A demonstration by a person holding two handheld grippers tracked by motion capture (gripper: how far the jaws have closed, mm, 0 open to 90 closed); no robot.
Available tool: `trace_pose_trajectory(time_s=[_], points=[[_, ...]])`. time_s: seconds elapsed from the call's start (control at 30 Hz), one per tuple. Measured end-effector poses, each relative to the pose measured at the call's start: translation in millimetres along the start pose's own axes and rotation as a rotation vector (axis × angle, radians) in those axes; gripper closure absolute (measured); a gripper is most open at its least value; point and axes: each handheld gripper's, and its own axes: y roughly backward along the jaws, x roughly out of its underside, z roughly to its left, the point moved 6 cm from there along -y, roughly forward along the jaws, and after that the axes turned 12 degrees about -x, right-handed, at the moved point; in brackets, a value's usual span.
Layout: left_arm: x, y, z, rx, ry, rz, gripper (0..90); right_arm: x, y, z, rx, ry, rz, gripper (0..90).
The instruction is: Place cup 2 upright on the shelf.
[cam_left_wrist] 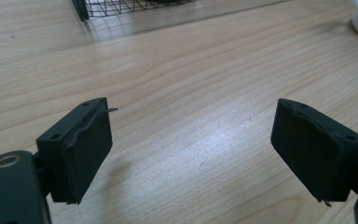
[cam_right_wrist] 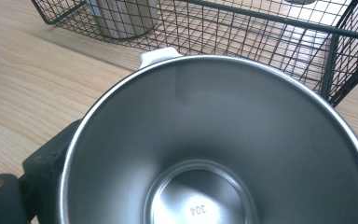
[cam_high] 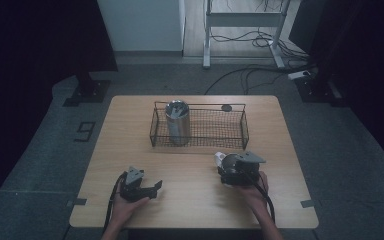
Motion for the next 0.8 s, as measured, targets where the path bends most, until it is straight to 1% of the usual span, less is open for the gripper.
trace_pose_trajectory(time_s=[0.03,0.07,0.13,0.37,0.43,0.47,0.6,0.67,0.77,0.8], points=[[0.1,-0.1,-0.6,-0.002,-0.003,0.001,12.7,0.0,0.0,0.1,0.002,0.000,0.000,4.9],[-0.3,0.3,-1.6,0.011,0.004,0.002,12.7,0.0,0.1,0.0,0.001,0.002,0.002,5.0],[-0.9,0.7,-2.0,0.017,0.006,0.001,12.7,0.0,0.1,0.0,-0.001,0.003,0.002,5.0],[1.3,-1.6,-2.1,0.008,-0.006,0.013,12.8,-0.3,0.6,-0.3,0.000,0.004,0.007,5.2],[1.1,-1.4,-1.8,0.008,-0.004,0.011,12.8,-0.4,1.1,-1.2,-0.002,-0.001,0.002,5.2],[1.1,-1.3,-1.7,0.008,-0.004,0.011,12.8,-0.7,1.5,-1.5,-0.006,-0.013,-0.003,5.3],[0.9,-0.6,-1.5,0.010,0.000,0.010,12.9,-3.5,7.5,-3.9,-0.009,-0.026,-0.016,5.3],[1.1,-0.9,-1.6,0.009,-0.002,0.011,12.9,-7.1,14.0,-4.1,-0.021,-0.040,-0.040,5.3],[1.5,-1.2,-2.1,0.010,-0.002,0.014,12.9,-10.2,18.2,-3.8,-0.025,-0.037,-0.047,5.3],[1.6,-1.0,-2.6,0.011,-0.003,0.015,12.9,-13.5,21.8,-2.9,-0.022,-0.027,-0.049,5.4]])
